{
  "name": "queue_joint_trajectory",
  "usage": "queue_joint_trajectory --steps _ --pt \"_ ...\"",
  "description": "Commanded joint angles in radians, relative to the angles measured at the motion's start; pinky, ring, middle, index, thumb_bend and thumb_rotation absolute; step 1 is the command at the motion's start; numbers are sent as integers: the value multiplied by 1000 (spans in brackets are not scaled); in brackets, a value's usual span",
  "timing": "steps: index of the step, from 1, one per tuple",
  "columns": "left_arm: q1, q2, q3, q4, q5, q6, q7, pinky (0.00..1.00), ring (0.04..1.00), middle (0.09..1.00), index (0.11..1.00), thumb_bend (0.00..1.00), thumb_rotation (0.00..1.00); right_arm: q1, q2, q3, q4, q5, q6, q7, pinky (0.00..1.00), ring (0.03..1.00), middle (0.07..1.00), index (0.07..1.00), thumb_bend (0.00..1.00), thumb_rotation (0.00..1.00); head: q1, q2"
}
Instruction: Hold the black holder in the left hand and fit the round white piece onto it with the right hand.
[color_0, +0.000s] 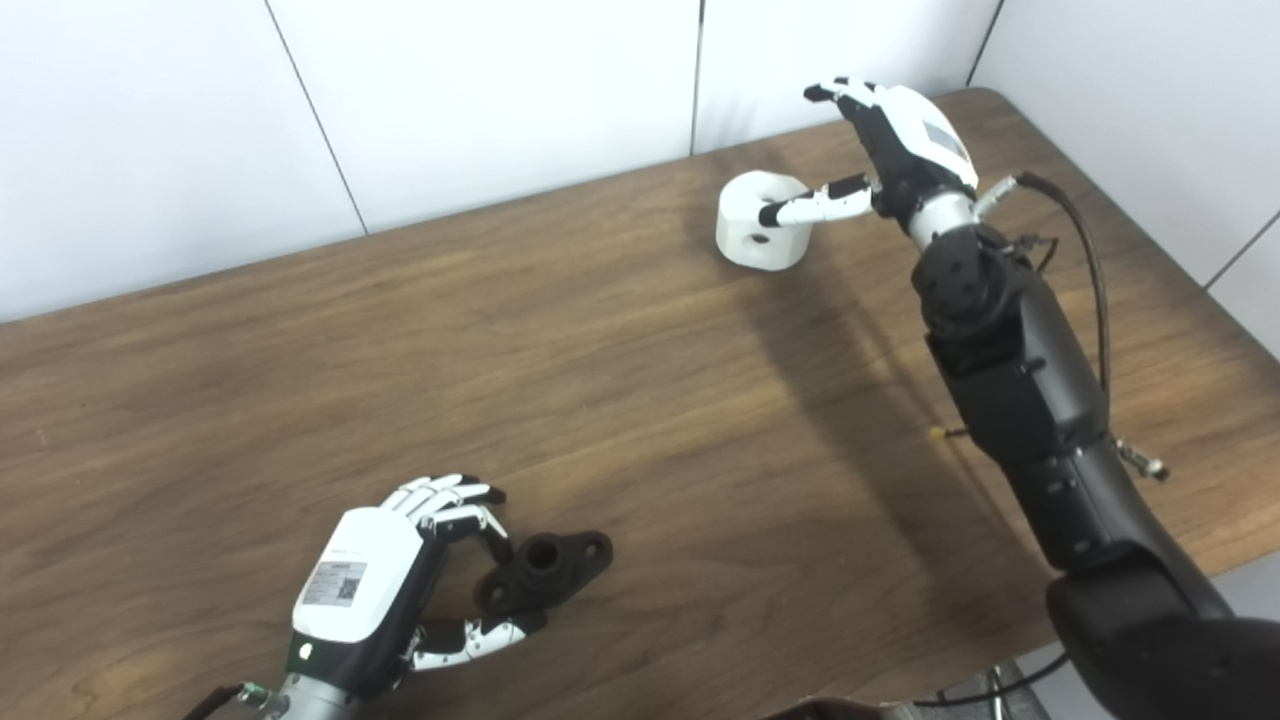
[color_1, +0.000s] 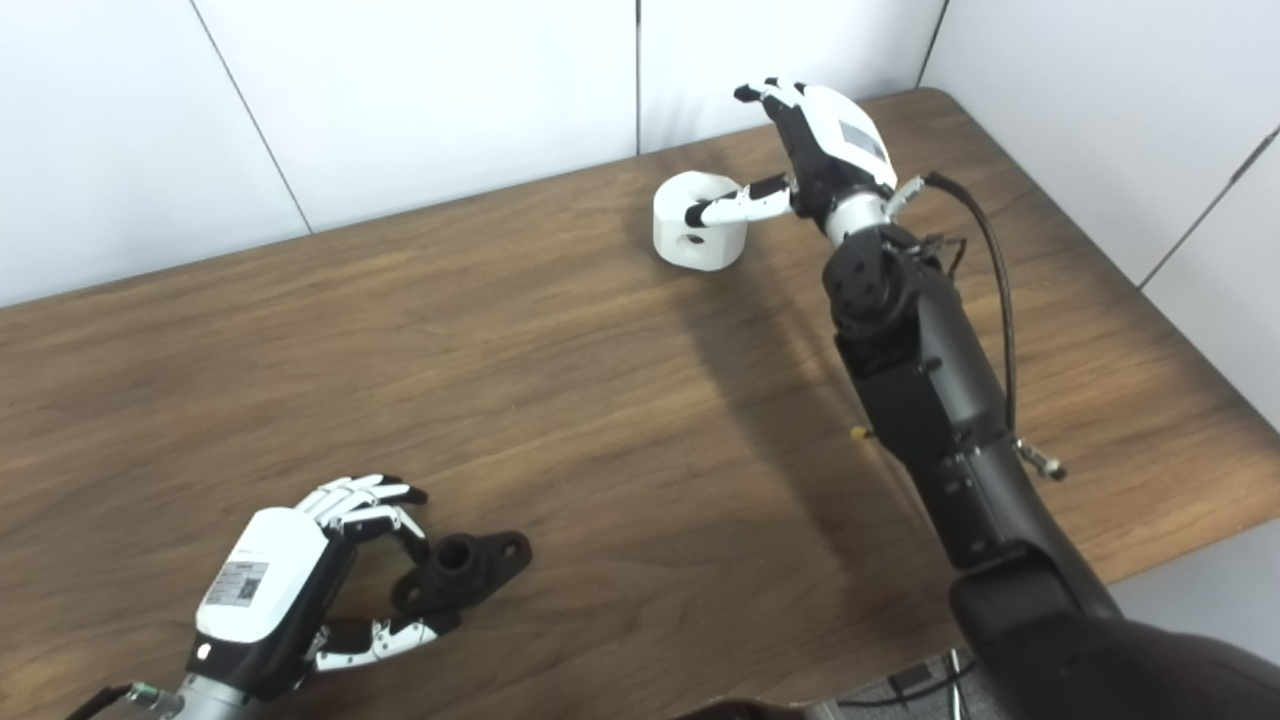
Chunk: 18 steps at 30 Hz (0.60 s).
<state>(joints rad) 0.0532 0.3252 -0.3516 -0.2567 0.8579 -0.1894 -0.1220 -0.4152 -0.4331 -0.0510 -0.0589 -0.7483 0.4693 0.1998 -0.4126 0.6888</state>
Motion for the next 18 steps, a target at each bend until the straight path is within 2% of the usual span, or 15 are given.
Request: queue_joint_trajectory --steps 1,10,18 --pt "18 24 9 13 19 6 -4 828 831 766 486 519 56 -61 -37 5 3 -26 0 3 809 1000 972 844 848 374 1 0" --pt "18 14 7 12 25 15 -12 836 836 770 487 518 57 -100 -49 64 84 -16 -4 3 796 996 945 798 895 350 18 -1" --pt "16 4 7 13 45 16 -3 834 834 772 487 519 56 -98 -65 115 104 -11 -5 16 770 975 915 758 906 359 23 -4"
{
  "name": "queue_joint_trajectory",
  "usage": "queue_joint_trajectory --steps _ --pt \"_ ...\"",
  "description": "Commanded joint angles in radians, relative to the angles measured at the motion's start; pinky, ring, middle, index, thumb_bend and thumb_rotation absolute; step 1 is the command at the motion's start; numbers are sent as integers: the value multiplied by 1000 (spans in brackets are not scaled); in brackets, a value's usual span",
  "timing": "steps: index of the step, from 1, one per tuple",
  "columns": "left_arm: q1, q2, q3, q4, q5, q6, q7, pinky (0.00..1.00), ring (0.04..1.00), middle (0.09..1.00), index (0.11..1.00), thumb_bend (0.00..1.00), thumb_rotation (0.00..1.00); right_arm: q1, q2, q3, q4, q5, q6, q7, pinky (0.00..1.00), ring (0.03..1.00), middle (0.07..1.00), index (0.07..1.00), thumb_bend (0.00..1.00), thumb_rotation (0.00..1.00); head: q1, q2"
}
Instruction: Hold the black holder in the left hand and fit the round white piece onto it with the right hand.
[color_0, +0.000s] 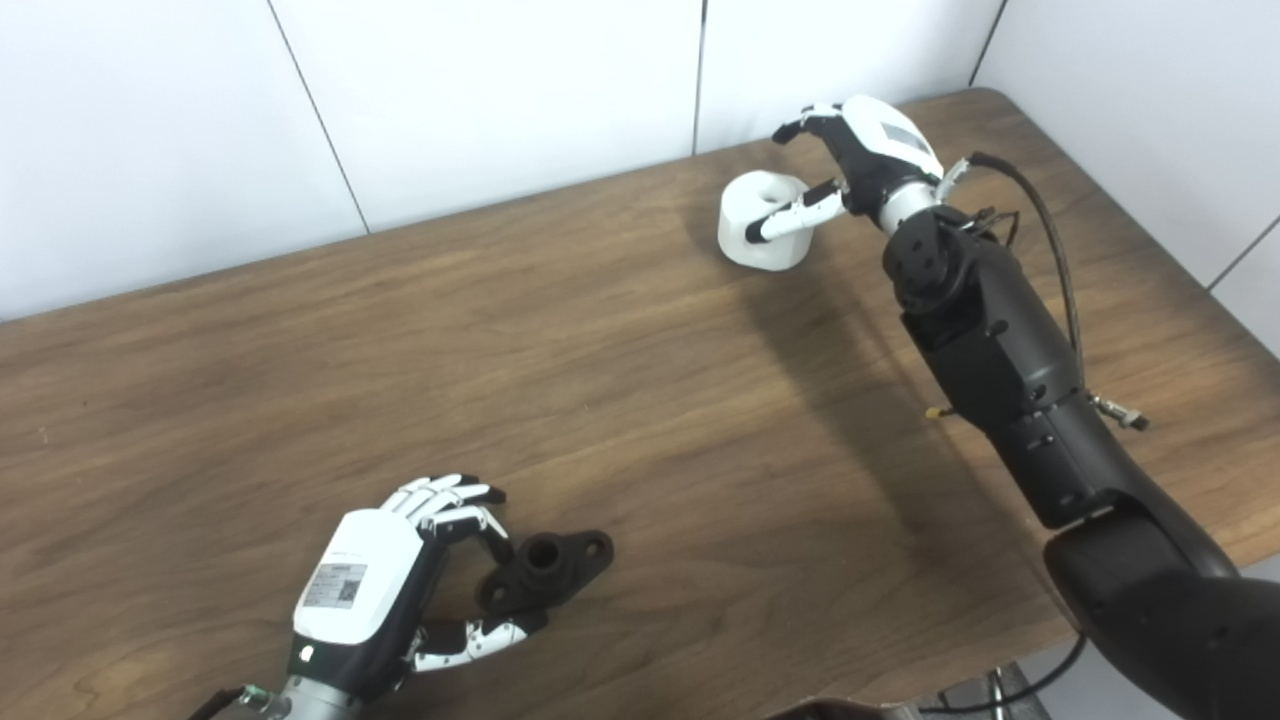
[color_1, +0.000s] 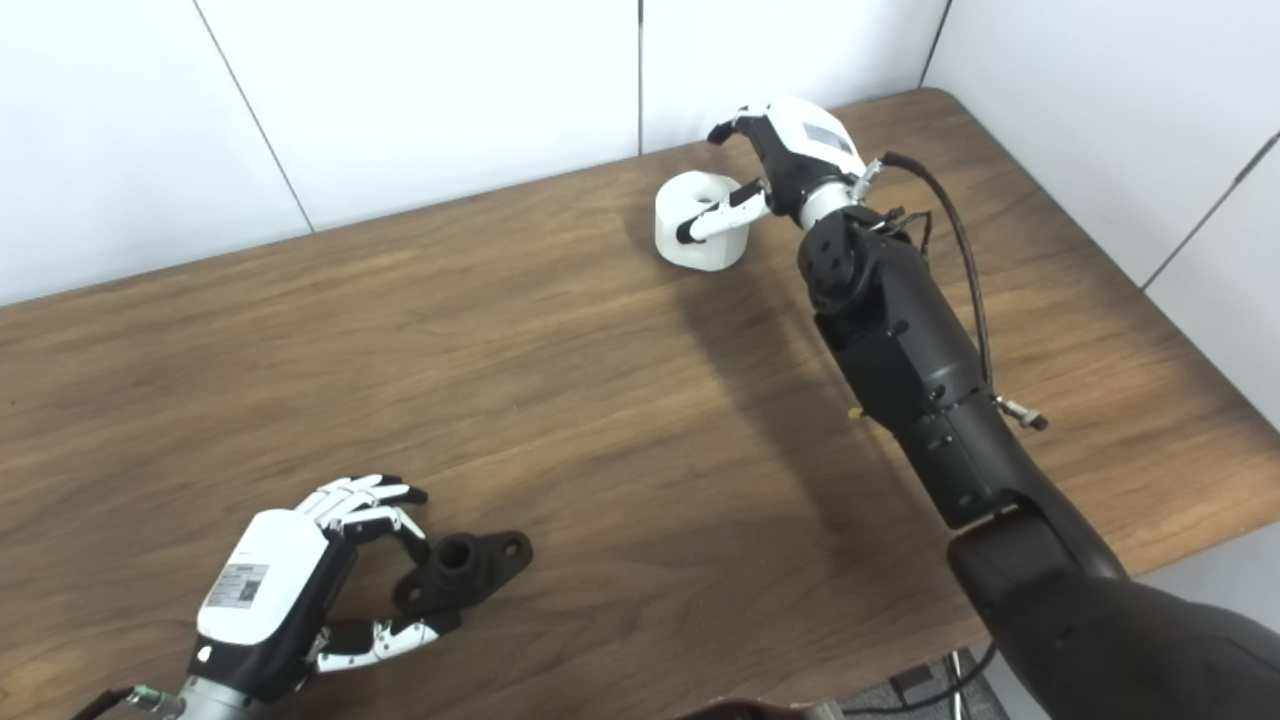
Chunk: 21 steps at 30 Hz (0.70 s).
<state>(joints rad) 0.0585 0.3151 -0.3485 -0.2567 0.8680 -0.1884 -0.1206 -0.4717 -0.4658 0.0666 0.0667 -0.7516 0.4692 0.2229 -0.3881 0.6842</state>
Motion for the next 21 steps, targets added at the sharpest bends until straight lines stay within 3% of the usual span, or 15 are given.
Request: queue_joint_trajectory --steps 1,9,21 --pt "11 13 4 11 36 17 -5 834 834 773 487 519 56 -39 -35 2 -27 -9 -4 -3 773 974 901 751 907 362 -1 2" --pt "12 13 7 4 38 26 -17 839 839 780 487 519 57 -26 -32 1 -52 -25 0 39 827 983 894 757 885 372 1 2" --pt "14 10 11 4 36 29 -19 836 838 780 487 519 57 -24 -39 8 -8 -10 -10 2 796 965 877 737 867 338 0 4"
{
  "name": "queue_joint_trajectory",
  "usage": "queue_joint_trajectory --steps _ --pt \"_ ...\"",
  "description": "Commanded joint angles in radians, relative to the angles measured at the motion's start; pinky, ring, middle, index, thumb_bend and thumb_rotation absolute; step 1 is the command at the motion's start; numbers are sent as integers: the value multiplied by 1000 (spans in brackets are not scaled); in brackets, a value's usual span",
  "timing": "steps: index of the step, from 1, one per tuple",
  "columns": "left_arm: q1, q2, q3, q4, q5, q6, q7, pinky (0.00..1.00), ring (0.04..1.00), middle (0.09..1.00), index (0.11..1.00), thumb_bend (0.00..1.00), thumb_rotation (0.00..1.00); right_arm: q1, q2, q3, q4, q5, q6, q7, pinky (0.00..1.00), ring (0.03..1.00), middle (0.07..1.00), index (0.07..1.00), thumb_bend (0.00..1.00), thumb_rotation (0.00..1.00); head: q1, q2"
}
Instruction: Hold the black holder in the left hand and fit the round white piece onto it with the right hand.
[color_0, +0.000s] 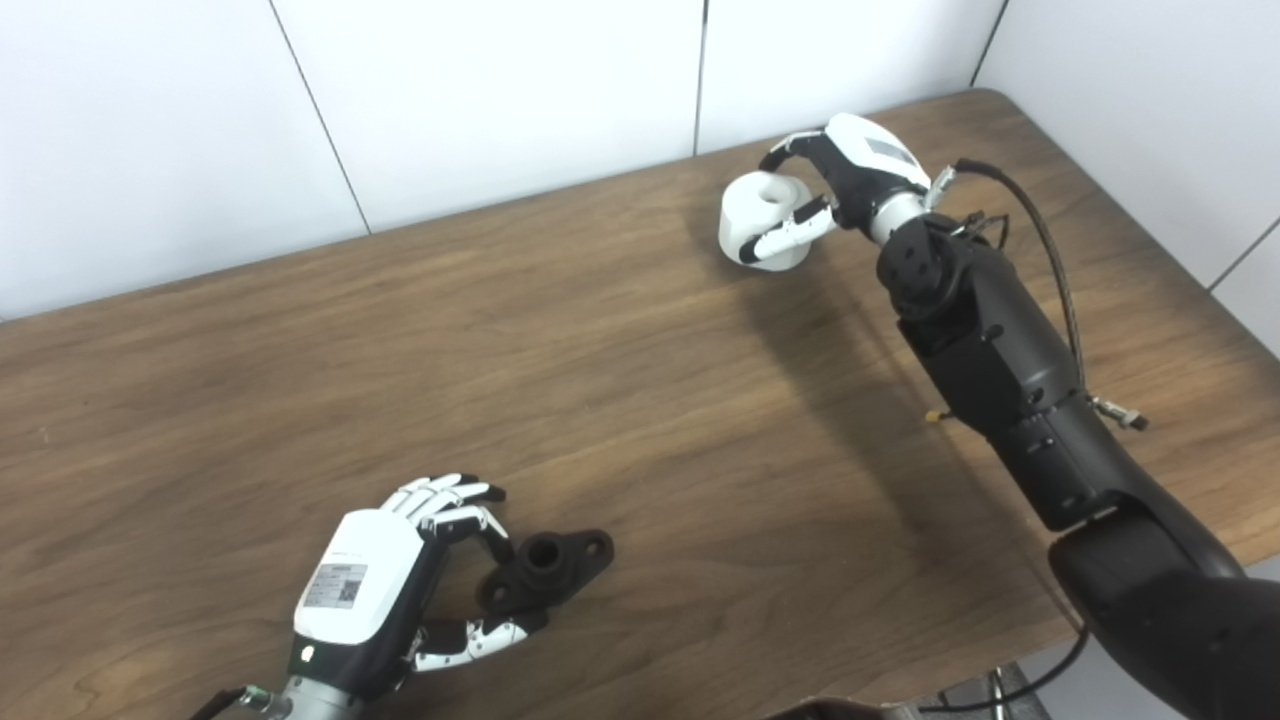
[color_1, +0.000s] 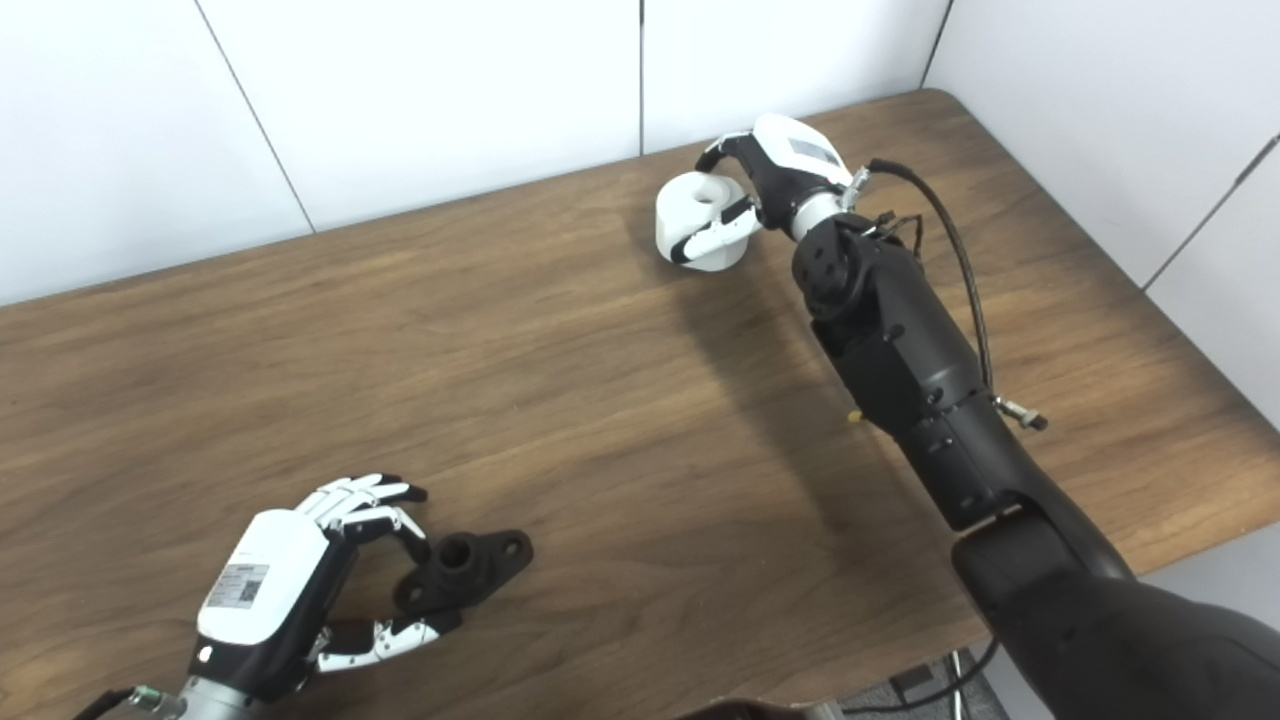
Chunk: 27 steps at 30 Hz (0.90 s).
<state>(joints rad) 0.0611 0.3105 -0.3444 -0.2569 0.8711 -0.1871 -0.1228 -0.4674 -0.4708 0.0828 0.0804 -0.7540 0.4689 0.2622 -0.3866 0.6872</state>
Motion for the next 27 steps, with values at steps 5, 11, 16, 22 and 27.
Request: queue_joint_trajectory --steps 5,11,16,22,27 --pt "10 17 6 7 33 20 -13 835 836 779 487 519 57 -23 -47 0 -18 -6 -16 -47 817 956 842 721 850 339 -1 1" --pt "11 16 5 0 31 30 -27 836 840 782 487 519 58 -19 -55 0 -12 10 -21 -63 829 964 851 718 838 316 3 3" --pt "10 18 7 4 27 21 -20 830 836 780 487 519 57 -14 -53 -2 -17 18 -20 -69 810 965 854 723 824 306 2 1" --pt "11 19 6 2 32 21 -20 828 836 780 487 519 58 -11 -54 -1 -15 32 -34 -92 772 942 867 685 807 290 9 5" --pt "12 15 7 0 25 26 -24 837 841 781 487 519 57 -14 -62 10 -10 31 -32 -94 759 945 896 665 799 289 8 5"
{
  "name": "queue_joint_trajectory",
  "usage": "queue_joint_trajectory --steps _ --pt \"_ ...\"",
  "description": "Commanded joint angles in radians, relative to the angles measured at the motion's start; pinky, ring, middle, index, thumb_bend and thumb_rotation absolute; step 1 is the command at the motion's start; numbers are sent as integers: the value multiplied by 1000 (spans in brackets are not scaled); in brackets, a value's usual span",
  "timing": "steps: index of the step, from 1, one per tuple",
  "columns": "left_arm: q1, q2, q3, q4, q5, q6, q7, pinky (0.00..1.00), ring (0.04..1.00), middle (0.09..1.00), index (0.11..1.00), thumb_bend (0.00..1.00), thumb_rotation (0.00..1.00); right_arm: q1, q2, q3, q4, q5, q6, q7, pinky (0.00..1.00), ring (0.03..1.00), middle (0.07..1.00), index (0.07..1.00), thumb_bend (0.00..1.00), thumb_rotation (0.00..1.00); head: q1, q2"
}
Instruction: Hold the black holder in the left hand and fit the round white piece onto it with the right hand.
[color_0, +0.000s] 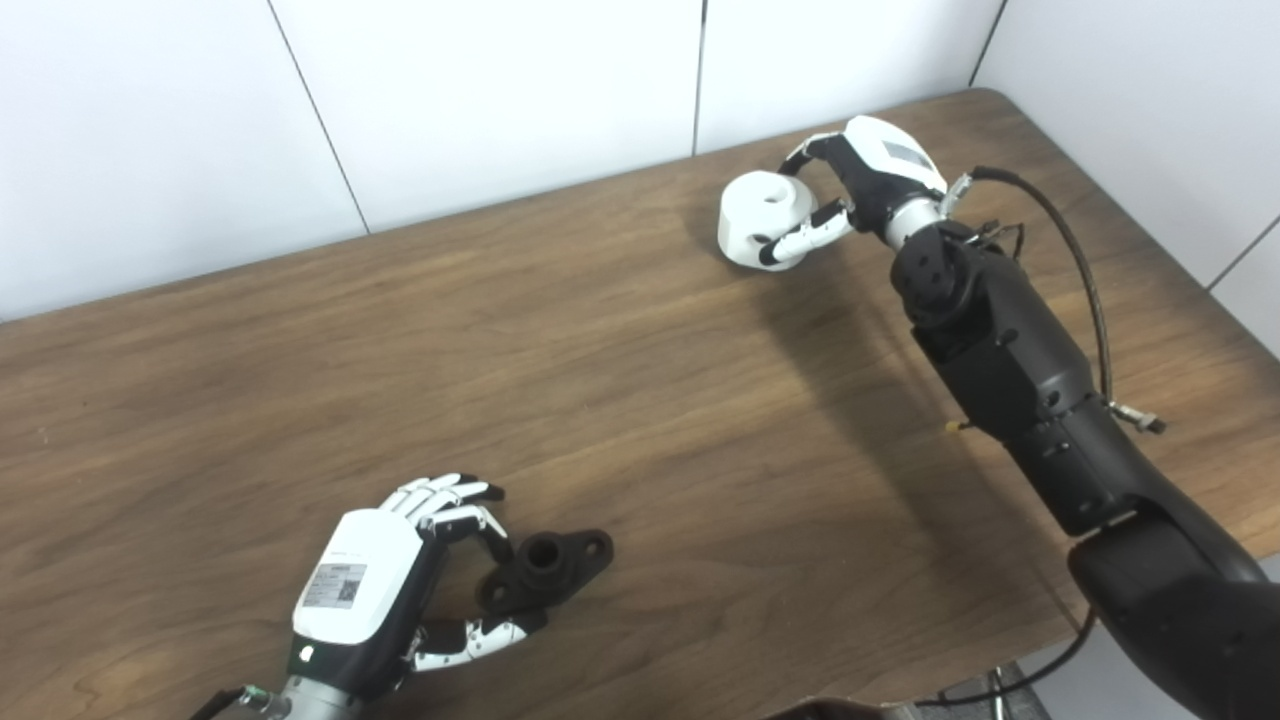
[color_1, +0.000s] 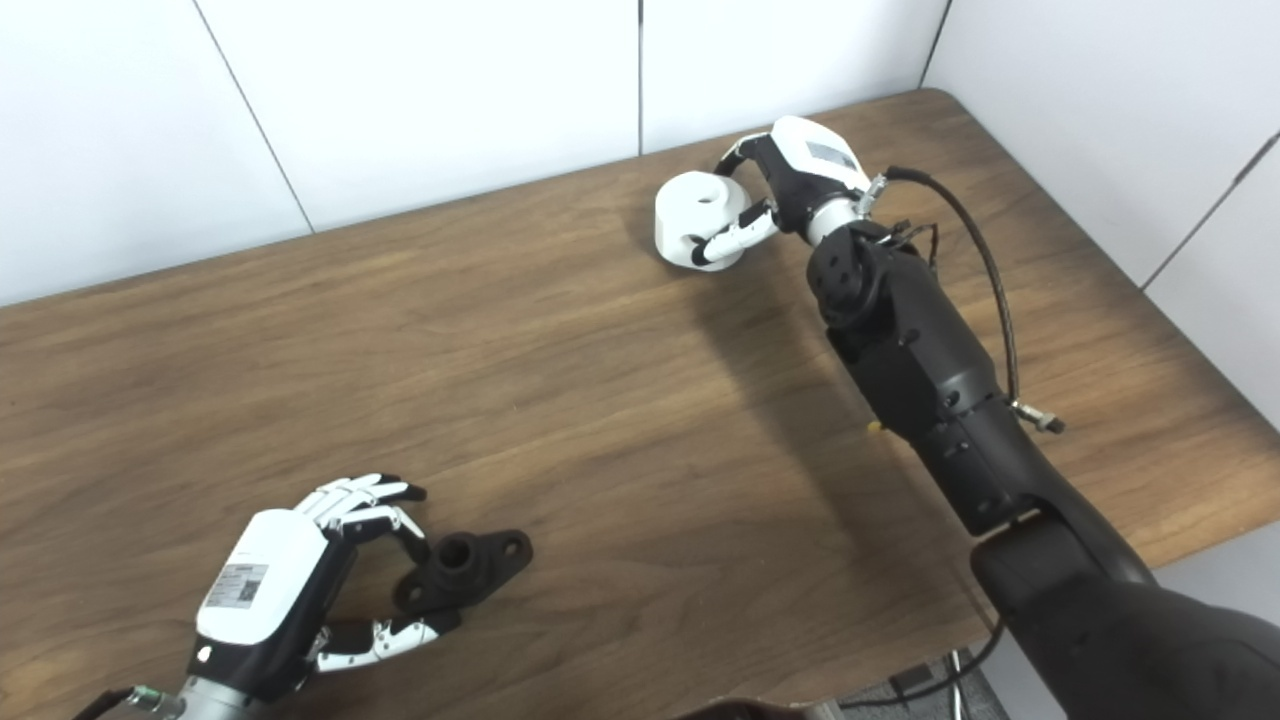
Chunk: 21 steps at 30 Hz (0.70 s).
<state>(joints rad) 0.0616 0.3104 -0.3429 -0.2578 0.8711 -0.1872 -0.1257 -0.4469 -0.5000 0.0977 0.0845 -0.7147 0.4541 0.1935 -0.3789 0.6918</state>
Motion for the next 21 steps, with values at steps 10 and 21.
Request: queue_joint_trajectory --steps 10,21 --pt "10 13 11 10 -21 23 -27 805 840 792 487 517 53 -28 -23 -8 -7 1 -36 -66 790 963 895 584 757 197 0 -1" --pt "10 11 13 13 -22 23 -28 806 840 795 487 517 54 -14 -29 -9 2 5 -111 -147 832 954 856 484 519 135 5 2"
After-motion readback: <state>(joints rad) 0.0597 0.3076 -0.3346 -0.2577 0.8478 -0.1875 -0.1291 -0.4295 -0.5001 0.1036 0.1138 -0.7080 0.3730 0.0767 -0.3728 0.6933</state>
